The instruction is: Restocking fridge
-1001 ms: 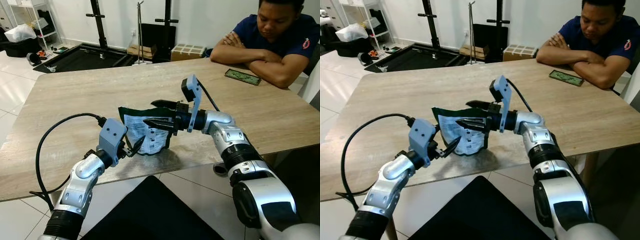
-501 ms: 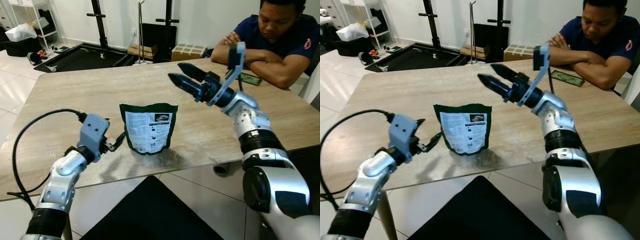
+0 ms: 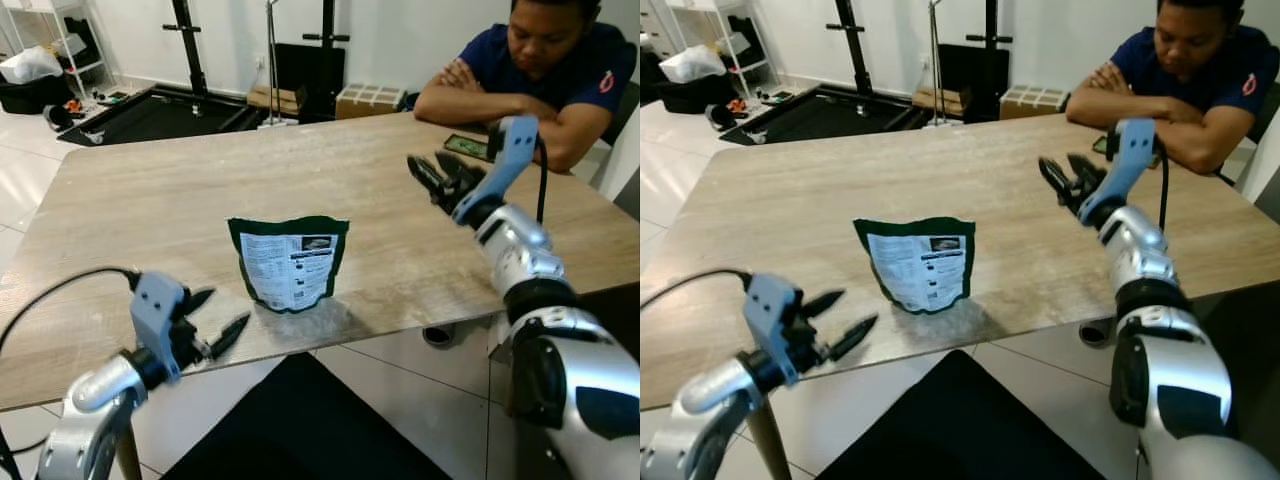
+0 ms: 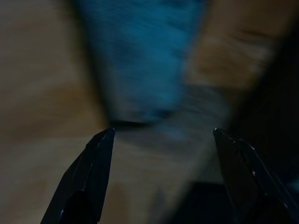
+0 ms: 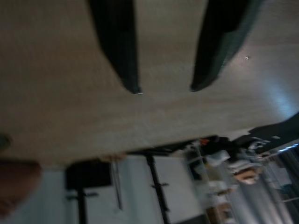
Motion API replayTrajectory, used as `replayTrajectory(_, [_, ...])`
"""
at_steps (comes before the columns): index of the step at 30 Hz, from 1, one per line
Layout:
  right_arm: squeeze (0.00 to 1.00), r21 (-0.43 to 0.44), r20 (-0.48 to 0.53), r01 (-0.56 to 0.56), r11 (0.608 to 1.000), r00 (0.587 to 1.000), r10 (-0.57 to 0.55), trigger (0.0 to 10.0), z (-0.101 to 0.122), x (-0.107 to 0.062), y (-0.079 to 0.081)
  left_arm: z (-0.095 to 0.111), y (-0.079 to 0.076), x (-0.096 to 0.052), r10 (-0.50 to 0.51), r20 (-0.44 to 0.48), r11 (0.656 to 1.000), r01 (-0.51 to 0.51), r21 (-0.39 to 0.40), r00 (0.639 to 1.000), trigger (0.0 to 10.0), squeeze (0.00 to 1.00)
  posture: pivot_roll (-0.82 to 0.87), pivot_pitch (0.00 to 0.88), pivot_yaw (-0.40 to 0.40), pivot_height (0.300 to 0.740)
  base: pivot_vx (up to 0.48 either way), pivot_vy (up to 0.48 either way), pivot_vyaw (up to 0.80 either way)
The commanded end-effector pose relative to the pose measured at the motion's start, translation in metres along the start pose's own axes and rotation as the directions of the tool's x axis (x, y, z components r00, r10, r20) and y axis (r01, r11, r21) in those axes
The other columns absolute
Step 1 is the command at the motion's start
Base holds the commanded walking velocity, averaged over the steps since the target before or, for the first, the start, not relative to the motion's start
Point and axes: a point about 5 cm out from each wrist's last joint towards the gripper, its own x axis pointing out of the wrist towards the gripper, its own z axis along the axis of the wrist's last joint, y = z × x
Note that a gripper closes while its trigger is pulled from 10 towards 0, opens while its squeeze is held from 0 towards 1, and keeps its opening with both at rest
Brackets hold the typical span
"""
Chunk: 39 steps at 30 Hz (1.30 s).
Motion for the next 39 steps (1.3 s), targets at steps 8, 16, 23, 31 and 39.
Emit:
replayTrajectory(8, [0.0, -0.061, -0.056, -0.026, 0.998, 0.998, 0.022, 0.0, -0.026, 0.003, 0.02, -0.011, 0.005, 0.027, 0.046, -0.063, 0.993, -0.039, 0.116, 0.997, 10.0, 0.0, -0.06, 0.0, 0.01, 0.74, 0.0, 0.0, 0.0])
replayTrajectory(16, [0.0, -0.115, -0.138, -0.16, 0.981, 0.98, 0.143, 2.2, -0.053, 0.003, 0.047, -0.006, 0.024, 0.039, 0.101, -0.101, 0.973, -0.077, 0.218, 0.99, 10.0, 0.0, -0.06, 0.001, 0.015, 0.74, 0.0, 0.0, 0.0])
replayTrajectory(23, [0.0, -0.132, -0.199, -0.266, 0.955, 0.951, 0.237, 3.8, -0.067, 0.0, 0.06, -0.005, 0.033, 0.045, 0.109, -0.108, 0.969, -0.081, 0.234, 0.988, 10.0, 0.0, -0.07, 0.001, 0.016, 0.74, 0.0, 0.0, 0.0])
replayTrajectory(31, [0.0, -0.113, -0.378, -0.521, 0.846, 0.81, 0.448, 3.6, -0.092, -0.014, 0.077, -0.013, 0.043, 0.048, 0.125, -0.137, 0.966, -0.089, 0.242, 0.983, 10.0, 0.0, -0.06, 0.0, 0.017, 0.74, 0.0, 0.0, 0.0])
replayTrajectory(39, [0.0, -0.061, -0.498, -0.662, 0.747, 0.668, 0.552, 4.1, -0.102, -0.029, 0.072, -0.018, 0.049, 0.047, 0.134, -0.153, 0.965, -0.094, 0.246, 0.979, 10.0, 0.0, -0.07, 0.0, 0.016, 0.74, 0.0, 0.0, 0.0])
